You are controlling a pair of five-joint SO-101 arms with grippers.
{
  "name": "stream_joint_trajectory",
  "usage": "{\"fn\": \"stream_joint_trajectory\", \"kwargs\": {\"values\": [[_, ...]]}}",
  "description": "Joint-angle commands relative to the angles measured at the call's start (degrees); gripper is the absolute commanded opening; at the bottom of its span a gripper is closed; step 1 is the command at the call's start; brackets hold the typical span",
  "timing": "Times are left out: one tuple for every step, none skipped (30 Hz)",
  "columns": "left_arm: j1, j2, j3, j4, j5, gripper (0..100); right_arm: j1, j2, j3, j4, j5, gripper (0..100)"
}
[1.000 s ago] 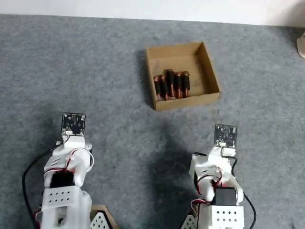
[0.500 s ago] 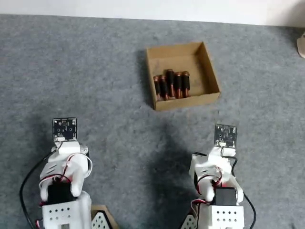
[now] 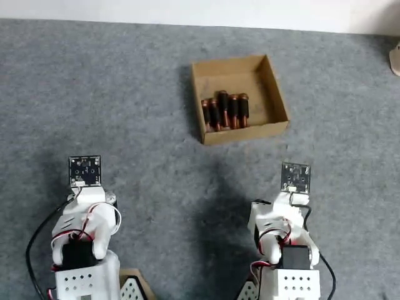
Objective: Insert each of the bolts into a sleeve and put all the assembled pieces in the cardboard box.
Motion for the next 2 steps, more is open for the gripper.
{"fn": "stream_joint_trajectory", "kwargs": {"values": [[-0.4,-0.8,1.2,0.3,0.2,1,0.7,0.4,8.5,0.1,-0.2,0.9],[-0.4,-0.8,1.2,0.3,0.2,1,0.7,0.4,8.5,0.1,-0.2,0.9]]}}
